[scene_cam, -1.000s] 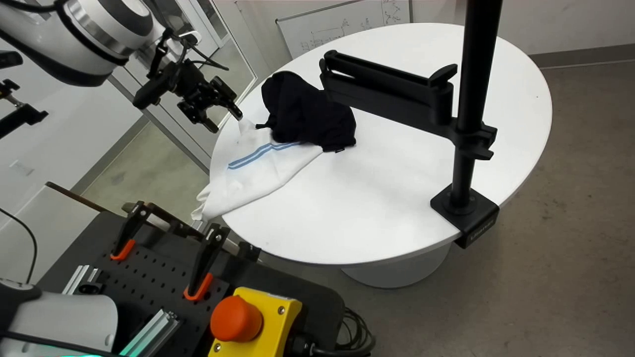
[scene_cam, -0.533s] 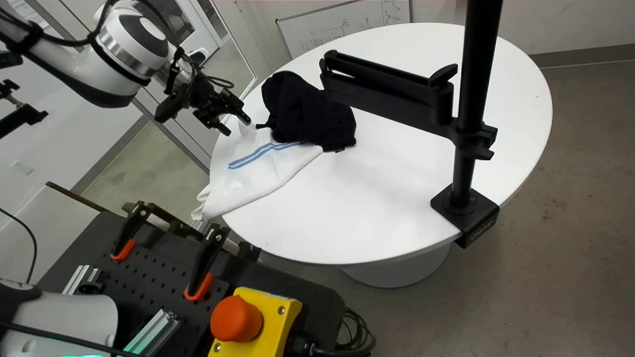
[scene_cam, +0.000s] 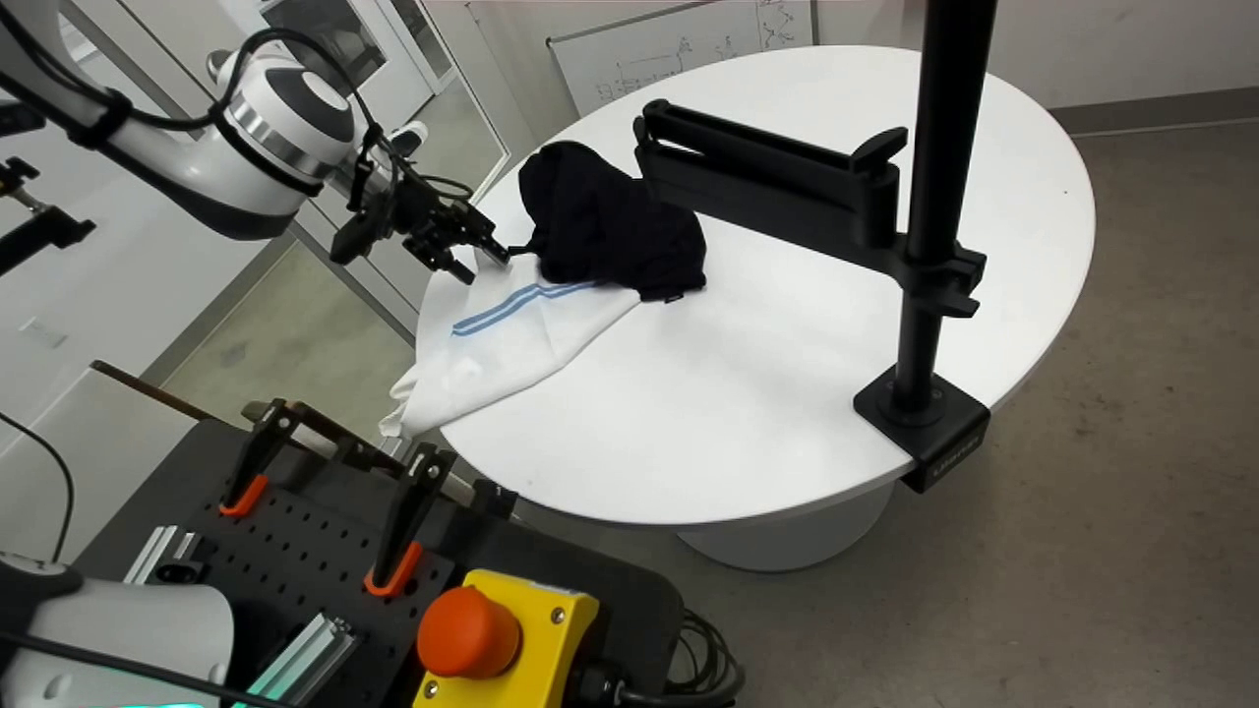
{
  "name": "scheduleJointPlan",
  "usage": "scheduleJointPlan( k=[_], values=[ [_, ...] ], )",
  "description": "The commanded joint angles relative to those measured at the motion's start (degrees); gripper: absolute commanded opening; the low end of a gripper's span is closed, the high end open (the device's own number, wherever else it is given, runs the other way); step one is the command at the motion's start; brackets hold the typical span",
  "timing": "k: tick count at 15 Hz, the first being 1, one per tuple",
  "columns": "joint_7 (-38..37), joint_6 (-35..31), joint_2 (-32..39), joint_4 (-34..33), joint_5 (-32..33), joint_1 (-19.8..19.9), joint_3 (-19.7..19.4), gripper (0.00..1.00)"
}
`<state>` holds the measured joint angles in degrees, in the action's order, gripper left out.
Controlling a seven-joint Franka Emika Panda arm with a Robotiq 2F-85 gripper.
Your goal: Pick up the towel from the table and put it on the tripod.
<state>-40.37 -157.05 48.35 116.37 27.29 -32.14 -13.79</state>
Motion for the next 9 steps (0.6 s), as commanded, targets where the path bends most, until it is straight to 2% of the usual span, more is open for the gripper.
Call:
scheduleJointPlan(
  k=[1, 2, 9],
  values=[
    [-0.67, 0.61, 2.21, -2.10, -2.17, -1.73, -1.54, 0.79],
    [-0.43, 0.62, 2.38, -2.04, -2.76, -1.56, -1.32, 0.63],
    [0.17, 0.69, 2.71, -1.43, -6.19, -1.06, -0.82, 0.09]
  ],
)
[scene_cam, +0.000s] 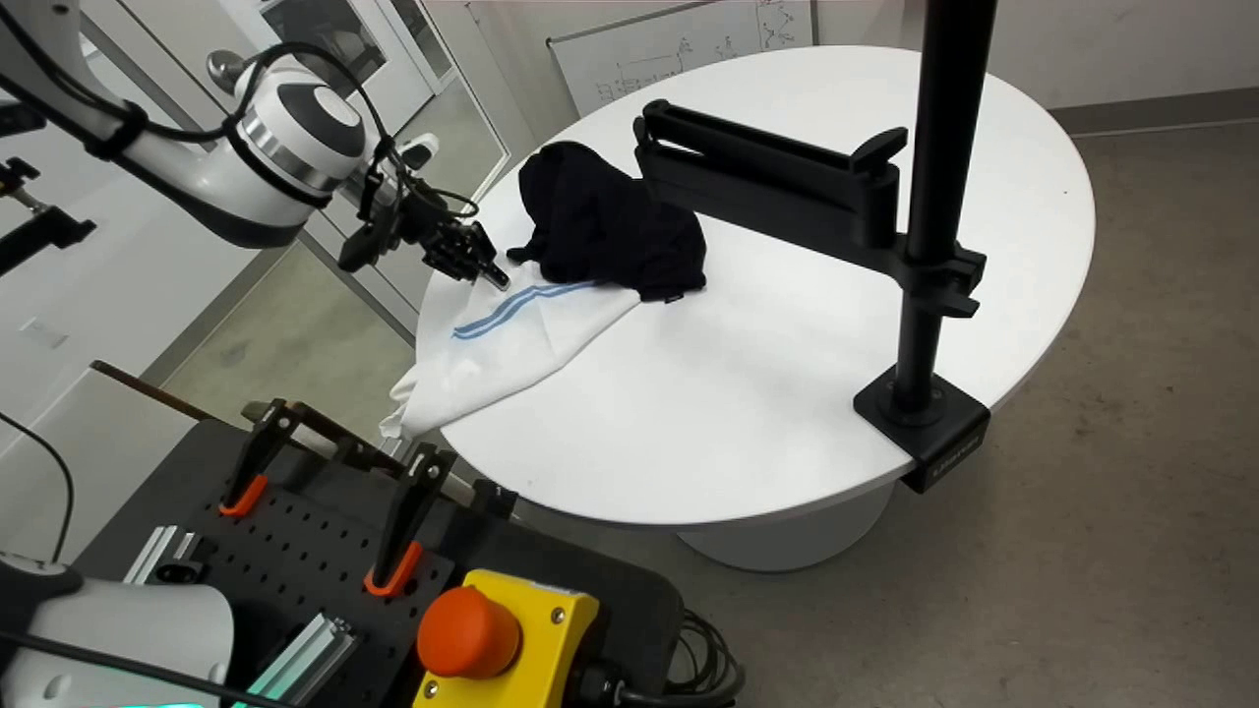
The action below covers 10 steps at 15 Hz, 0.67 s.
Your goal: Pick up the towel from the table and put it on the tripod.
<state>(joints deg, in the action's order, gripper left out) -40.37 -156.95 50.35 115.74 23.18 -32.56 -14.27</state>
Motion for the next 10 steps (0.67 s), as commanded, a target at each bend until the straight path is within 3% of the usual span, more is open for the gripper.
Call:
scheduleJointPlan(
  k=[1, 4, 10],
  values=[
    [0.25, 0.53, 0.37, -0.52, -2.64, -0.49, -0.27, 0.02],
    [0.60, 0.27, -2.38, 1.55, -4.71, 0.45, 0.23, 0.00],
    [1.48, -0.68, -17.49, 13.19, -8.03, 3.28, 1.29, 0.01]
  ],
)
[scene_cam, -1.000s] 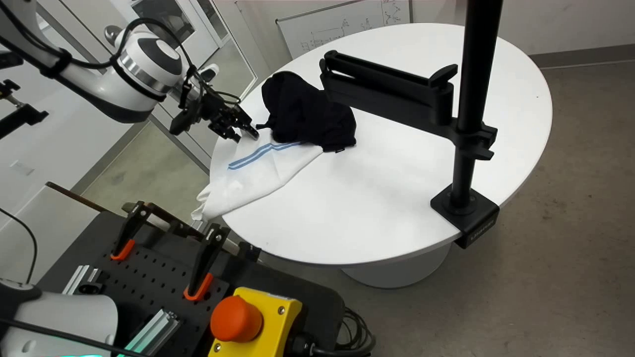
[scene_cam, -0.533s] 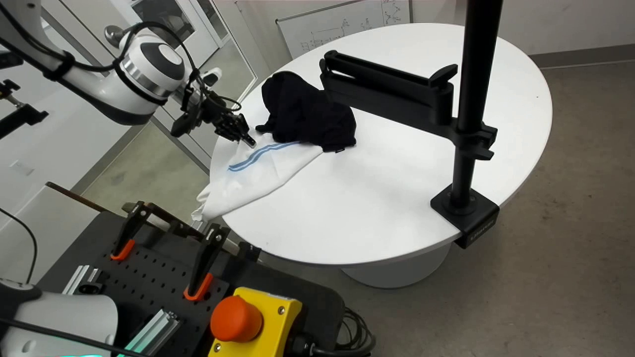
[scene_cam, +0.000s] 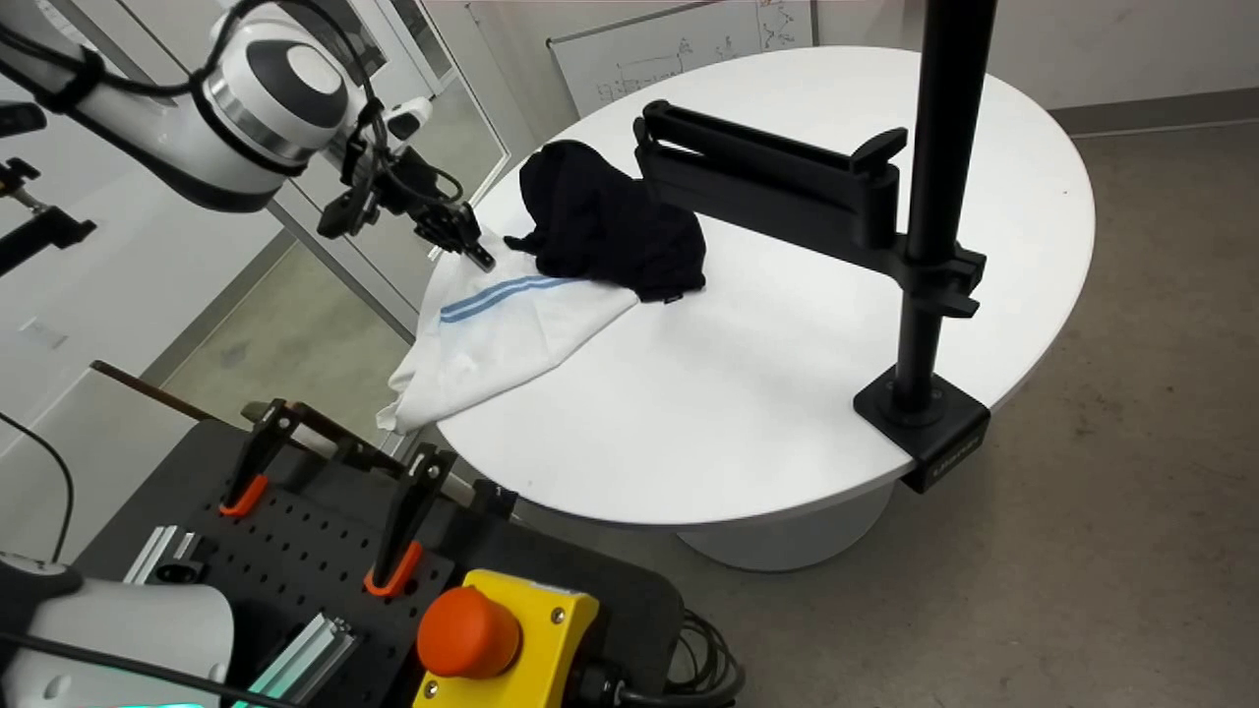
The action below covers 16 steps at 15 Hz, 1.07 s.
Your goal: Pick up the towel from the table and put it on the tripod.
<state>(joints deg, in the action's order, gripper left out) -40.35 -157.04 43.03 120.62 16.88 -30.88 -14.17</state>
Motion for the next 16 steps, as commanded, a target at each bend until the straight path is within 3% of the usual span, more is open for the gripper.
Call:
scheduleJointPlan(
  k=[1, 10, 16],
  values=[
    [1.57, -0.41, -13.50, 10.59, -1.82, 2.25, 1.70, 0.01],
    [3.82, 1.02, -43.23, 28.02, -3.05, 11.67, 11.32, 0.01],
    [8.06, 5.38, -61.17, 34.33, -10.91, 19.13, 18.22, 0.01]
  ],
)
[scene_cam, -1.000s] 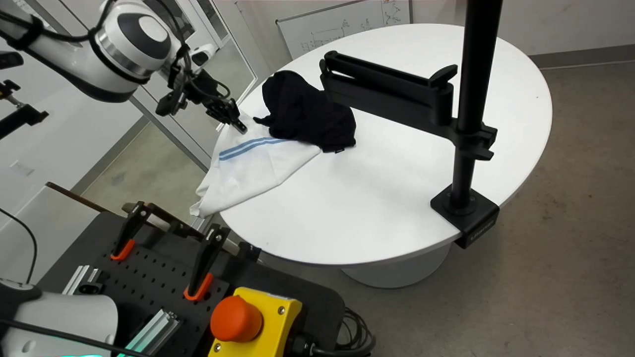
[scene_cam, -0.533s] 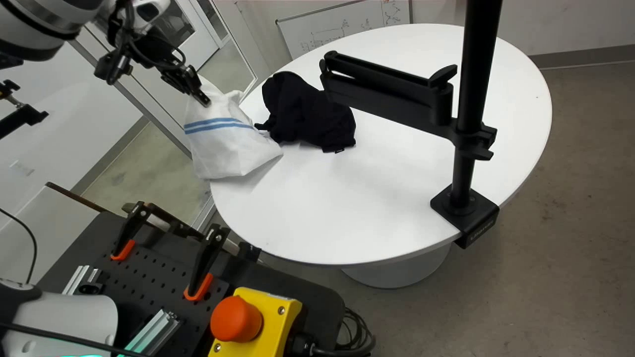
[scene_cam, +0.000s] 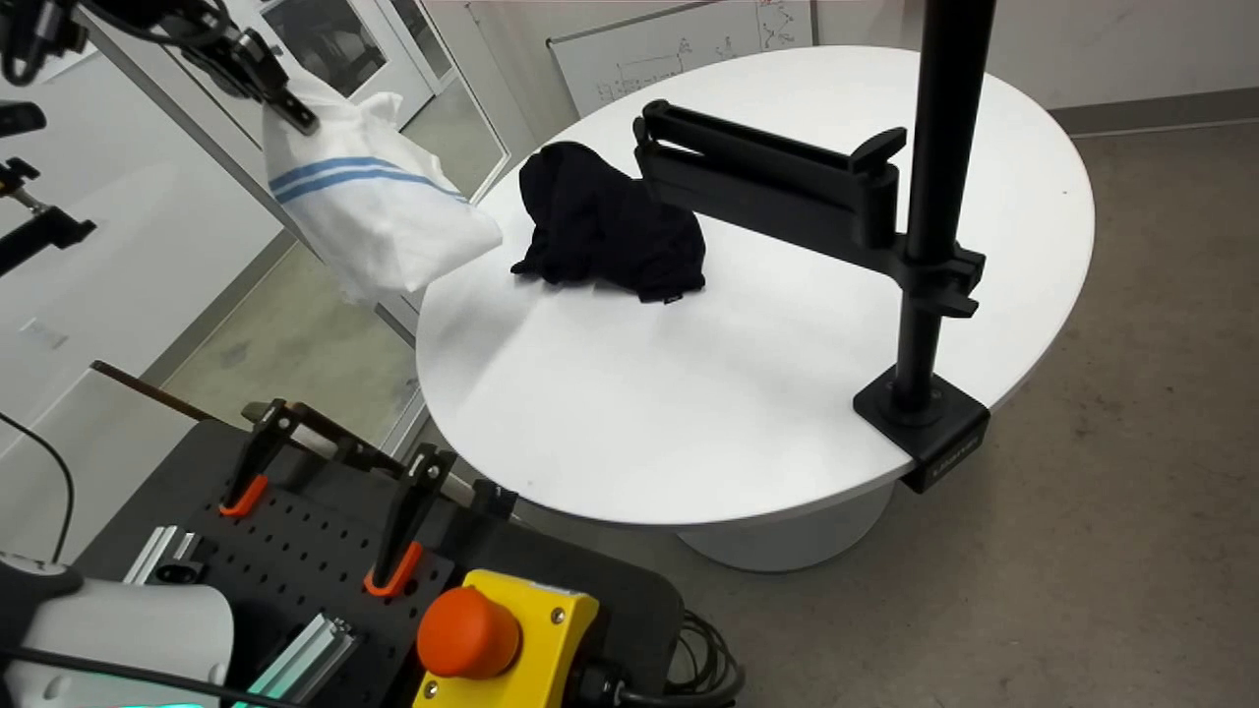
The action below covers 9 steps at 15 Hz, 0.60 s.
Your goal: Pick up the towel from the table and put it on the tripod.
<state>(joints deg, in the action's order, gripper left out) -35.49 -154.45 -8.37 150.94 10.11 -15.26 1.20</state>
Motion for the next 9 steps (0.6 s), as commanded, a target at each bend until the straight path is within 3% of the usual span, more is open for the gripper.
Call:
scheduleJointPlan(
  k=[1, 9],
  values=[
    [3.69, 4.27, -12.55, 4.41, -5.04, 4.67, 3.41, 0.01],
    [2.54, 13.26, -27.55, 4.50, -5.61, 15.65, 5.81, 0.01]
  ],
)
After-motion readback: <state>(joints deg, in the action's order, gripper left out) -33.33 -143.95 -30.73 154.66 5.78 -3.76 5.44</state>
